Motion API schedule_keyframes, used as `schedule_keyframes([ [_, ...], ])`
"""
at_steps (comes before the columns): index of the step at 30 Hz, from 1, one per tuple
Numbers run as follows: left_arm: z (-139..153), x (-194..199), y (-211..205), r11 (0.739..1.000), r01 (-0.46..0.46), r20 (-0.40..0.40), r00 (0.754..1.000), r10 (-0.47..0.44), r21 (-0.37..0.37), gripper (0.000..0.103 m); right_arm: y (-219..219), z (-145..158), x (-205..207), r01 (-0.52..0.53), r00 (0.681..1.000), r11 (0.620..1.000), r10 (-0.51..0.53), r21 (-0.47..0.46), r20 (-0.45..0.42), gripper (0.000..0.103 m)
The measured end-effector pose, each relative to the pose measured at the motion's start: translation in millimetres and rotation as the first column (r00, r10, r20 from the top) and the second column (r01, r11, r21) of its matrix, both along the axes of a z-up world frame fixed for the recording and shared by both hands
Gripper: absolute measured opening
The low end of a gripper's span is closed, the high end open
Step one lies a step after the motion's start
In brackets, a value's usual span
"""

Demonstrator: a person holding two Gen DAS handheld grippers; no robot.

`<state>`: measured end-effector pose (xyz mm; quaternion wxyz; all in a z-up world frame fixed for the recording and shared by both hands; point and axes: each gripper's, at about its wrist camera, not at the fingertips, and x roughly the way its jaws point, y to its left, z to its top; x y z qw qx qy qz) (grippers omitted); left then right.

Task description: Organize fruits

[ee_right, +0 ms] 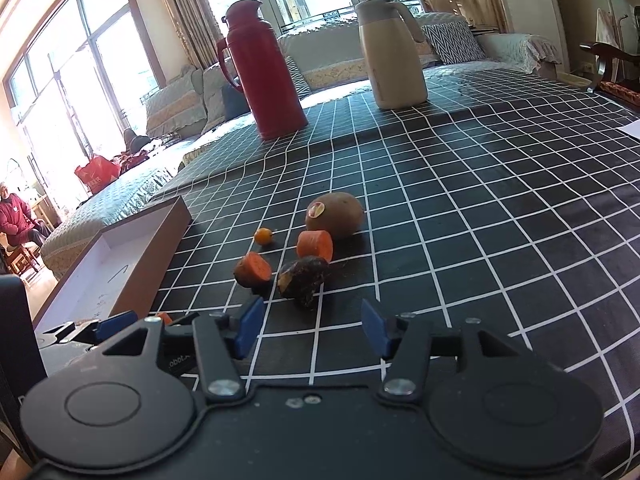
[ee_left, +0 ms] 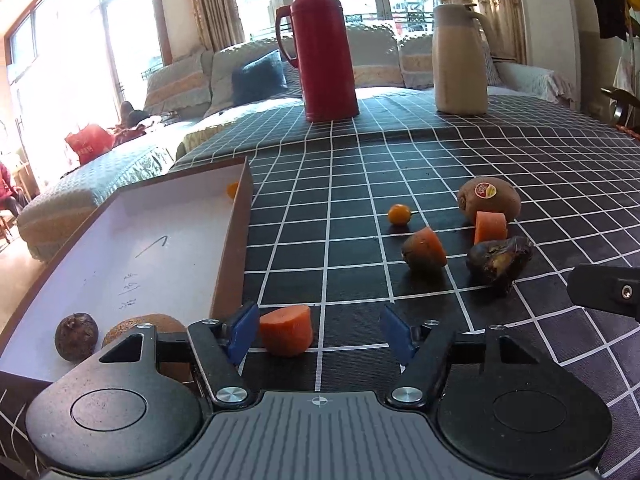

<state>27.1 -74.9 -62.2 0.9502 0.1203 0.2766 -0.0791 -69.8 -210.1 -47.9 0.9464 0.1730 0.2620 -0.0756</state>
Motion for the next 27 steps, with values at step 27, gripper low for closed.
schedule_keyframes([
  [27,-7.2,15.0,-13.8,0.925,-0.370,-0.072,0.928,0.365,-0.086,0.031,-17.2,-6.6,-10.1,0.036,0.999,0.999,-0.035,0.027,-0.022,0.056],
])
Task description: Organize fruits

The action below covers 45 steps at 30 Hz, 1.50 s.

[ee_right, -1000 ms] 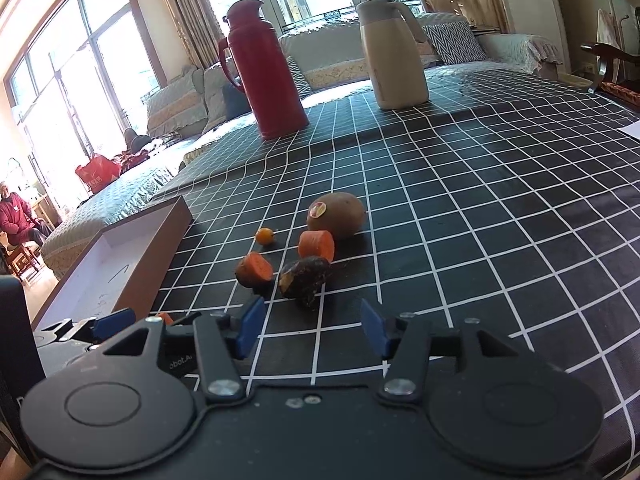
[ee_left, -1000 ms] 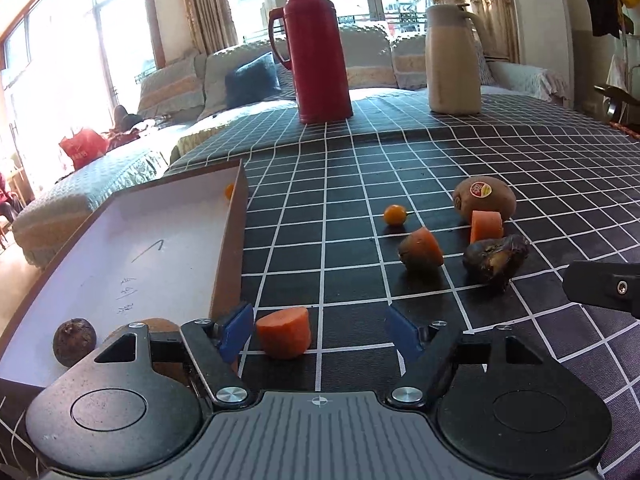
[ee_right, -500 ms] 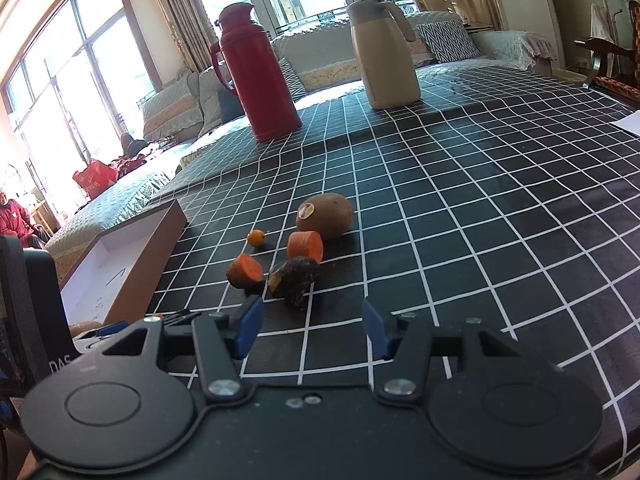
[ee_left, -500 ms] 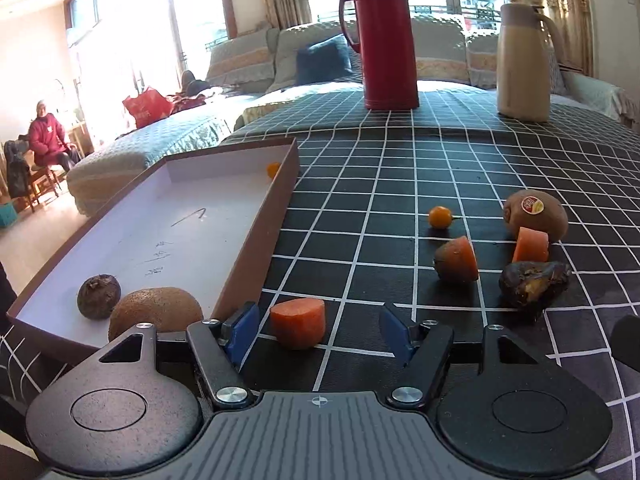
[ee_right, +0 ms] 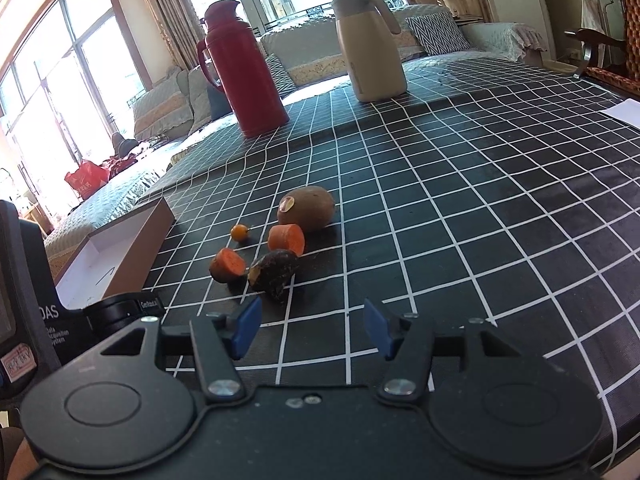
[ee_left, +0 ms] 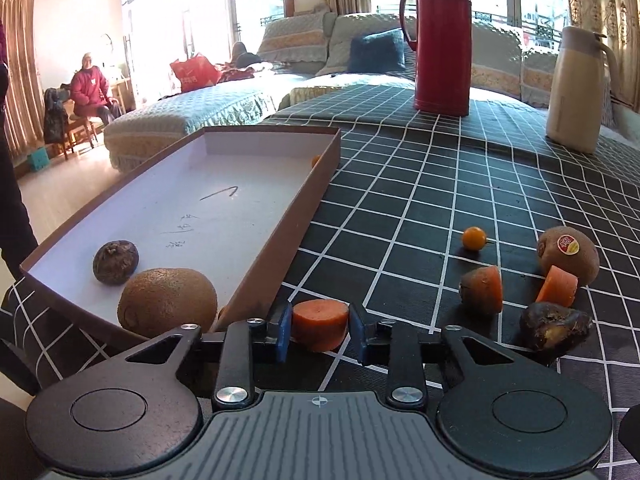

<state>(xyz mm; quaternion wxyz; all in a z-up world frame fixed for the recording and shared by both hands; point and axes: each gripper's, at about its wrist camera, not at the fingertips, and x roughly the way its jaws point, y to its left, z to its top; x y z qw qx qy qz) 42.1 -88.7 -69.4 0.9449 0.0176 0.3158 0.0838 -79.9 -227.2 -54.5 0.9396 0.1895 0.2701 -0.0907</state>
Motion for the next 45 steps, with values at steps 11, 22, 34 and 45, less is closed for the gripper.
schedule_keyframes([
  [11,11.9,-7.5,9.4,0.999,0.052,0.066,0.997,-0.052,-0.005,0.030,-0.2,-2.1,1.4,0.009,1.000,1.000,-0.009,0.000,-0.012,0.057],
  [22,57.8,47.8,90.6,0.999,-0.029,0.073,0.997,0.030,-0.015,0.030,10.6,0.2,8.5,-0.015,1.000,1.000,0.014,-0.008,-0.011,0.057],
  [34,16.4,85.1,121.0,0.999,-0.030,-0.096,0.995,0.028,-0.022,0.031,19.1,-1.2,53.9,-0.009,0.998,1.000,0.008,-0.003,-0.062,0.057],
  [45,46.6,45.7,122.9,0.996,0.034,0.110,0.993,-0.043,0.082,0.095,20.0,-7.1,94.5,-0.010,0.995,1.000,0.008,-0.018,-0.098,0.056],
])
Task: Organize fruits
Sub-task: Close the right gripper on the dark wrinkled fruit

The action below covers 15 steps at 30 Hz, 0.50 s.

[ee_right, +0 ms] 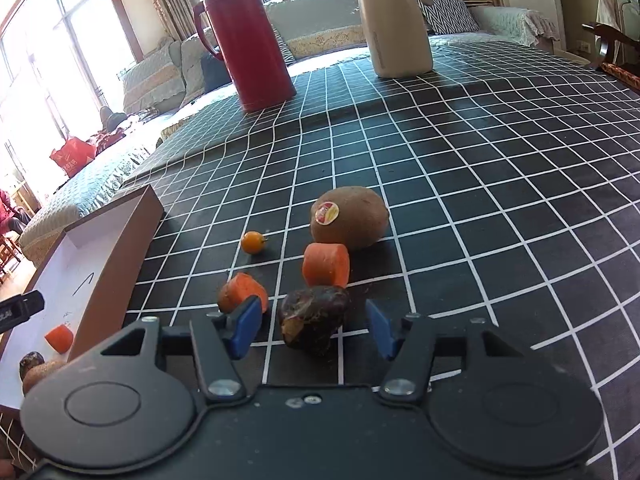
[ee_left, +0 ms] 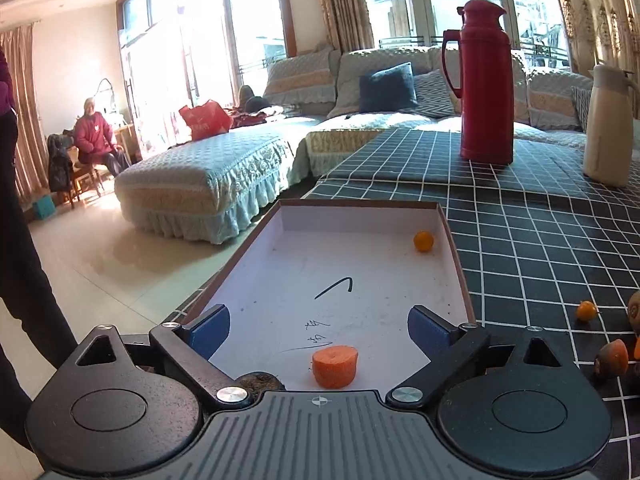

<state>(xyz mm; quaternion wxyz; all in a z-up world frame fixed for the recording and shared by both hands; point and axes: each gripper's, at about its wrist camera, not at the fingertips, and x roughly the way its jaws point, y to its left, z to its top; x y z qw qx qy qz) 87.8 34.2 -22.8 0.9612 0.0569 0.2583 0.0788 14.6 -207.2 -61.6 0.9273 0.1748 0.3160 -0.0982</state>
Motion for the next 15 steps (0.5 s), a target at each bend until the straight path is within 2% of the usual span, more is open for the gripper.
schedule_keyframes([
  [4,5.0,-15.5,16.7,1.000,-0.021,0.026,0.999,0.021,-0.009,0.096,2.7,-3.8,5.8,-0.007,1.000,1.000,0.007,-0.008,-0.017,0.041],
  [7,5.2,-19.1,29.4,0.999,-0.043,0.035,0.998,0.044,-0.026,0.096,8.5,-3.2,4.7,-0.015,1.000,0.999,0.014,-0.042,-0.013,0.038],
  [9,3.2,-18.7,35.8,0.998,-0.059,0.037,0.998,0.060,-0.032,0.096,13.1,-0.7,2.0,-0.026,1.000,0.997,0.027,-0.066,0.005,0.029],
  [15,-2.5,-12.6,48.9,0.992,-0.115,0.031,0.993,0.116,-0.044,0.096,21.5,2.0,-1.7,-0.063,0.998,0.994,0.065,-0.093,0.011,0.027],
])
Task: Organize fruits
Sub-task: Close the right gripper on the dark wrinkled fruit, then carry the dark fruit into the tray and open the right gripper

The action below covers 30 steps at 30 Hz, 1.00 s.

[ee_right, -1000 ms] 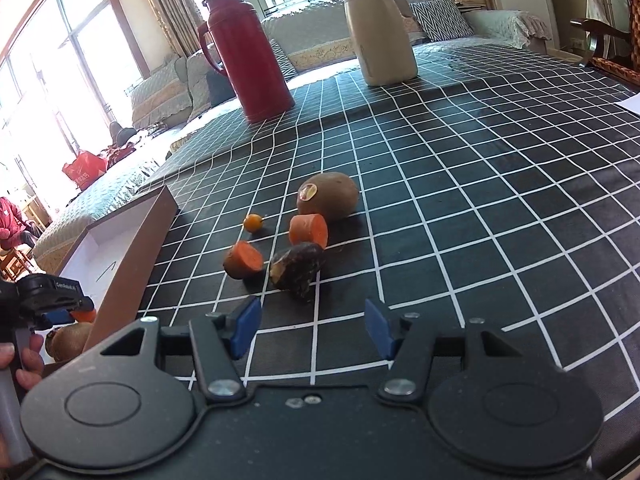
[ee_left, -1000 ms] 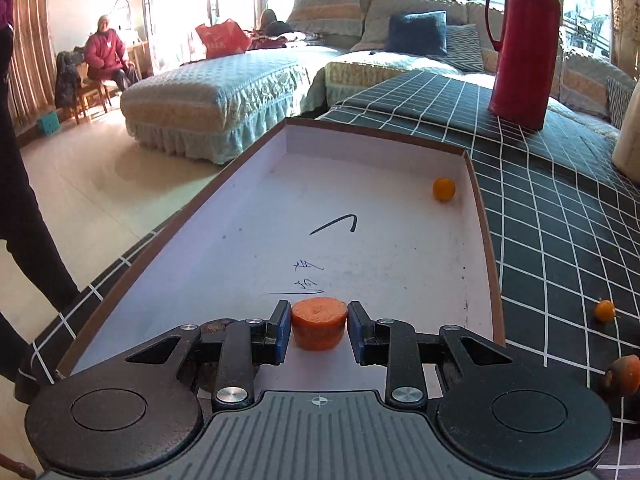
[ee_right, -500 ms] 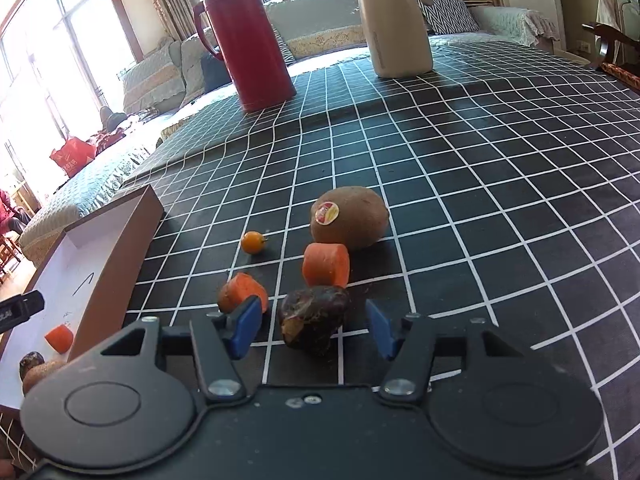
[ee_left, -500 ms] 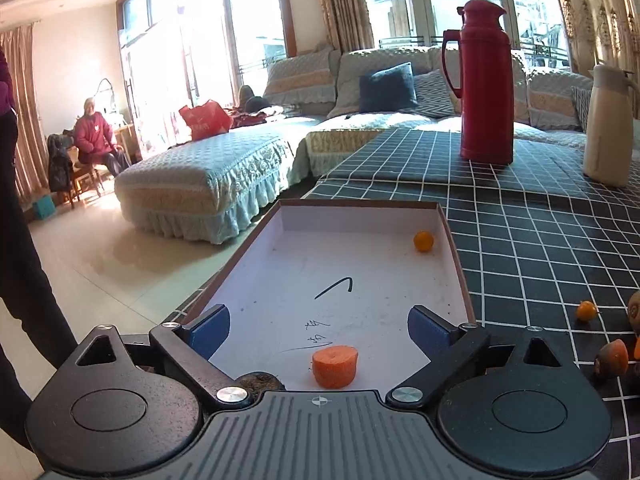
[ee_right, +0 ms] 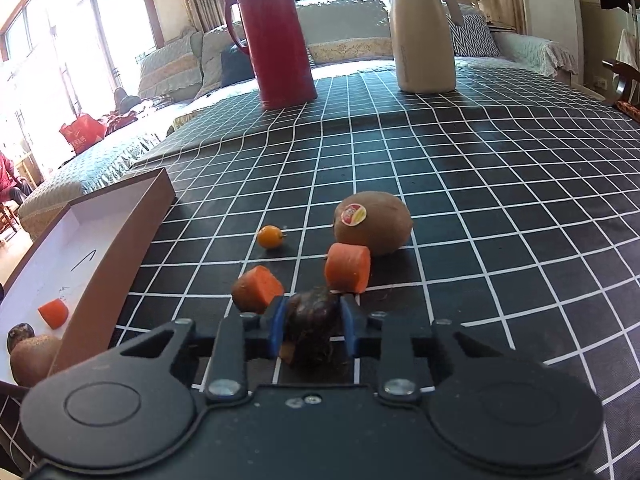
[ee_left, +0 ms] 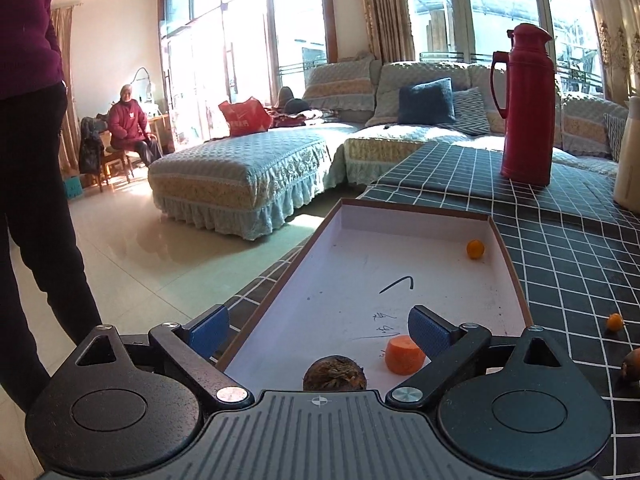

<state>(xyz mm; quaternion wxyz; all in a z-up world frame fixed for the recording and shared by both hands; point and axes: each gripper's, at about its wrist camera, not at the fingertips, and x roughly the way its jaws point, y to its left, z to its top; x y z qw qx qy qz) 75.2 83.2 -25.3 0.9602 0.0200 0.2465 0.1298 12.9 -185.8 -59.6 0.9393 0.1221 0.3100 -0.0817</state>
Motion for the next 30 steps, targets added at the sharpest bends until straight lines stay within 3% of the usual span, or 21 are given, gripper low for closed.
schedule_keyframes([
  [8,-1.9,-1.0,-1.0,1.000,-0.016,0.023,1.000,0.016,0.000,0.096,7.1,15.3,-9.7,-0.023,0.997,0.999,0.024,-0.027,0.070,0.021],
  [15,-3.9,-2.9,2.0,0.999,-0.029,0.017,0.999,0.030,-0.014,0.096,11.4,4.4,-3.3,-0.036,0.999,0.999,0.036,-0.030,0.005,0.021],
  [17,-4.5,-2.2,1.5,0.999,-0.031,0.014,0.999,0.031,-0.019,0.096,9.9,2.2,-2.5,-0.027,1.000,0.999,0.027,-0.025,-0.010,0.027],
  [24,-5.2,-3.5,-2.3,1.000,-0.018,0.023,1.000,0.018,-0.007,0.096,10.4,0.9,-4.6,-0.045,0.999,0.999,0.045,-0.005,-0.010,0.027],
  [26,-4.8,-3.4,-1.0,1.000,-0.022,0.021,1.000,0.023,-0.012,0.096,13.3,2.4,-7.6,-0.058,0.998,0.998,0.058,-0.017,0.011,0.022],
  [30,-4.9,-3.2,2.8,0.999,-0.036,0.017,0.999,0.036,-0.022,0.096,21.5,12.3,-12.4,-0.078,0.994,0.995,0.083,-0.066,0.069,0.022],
])
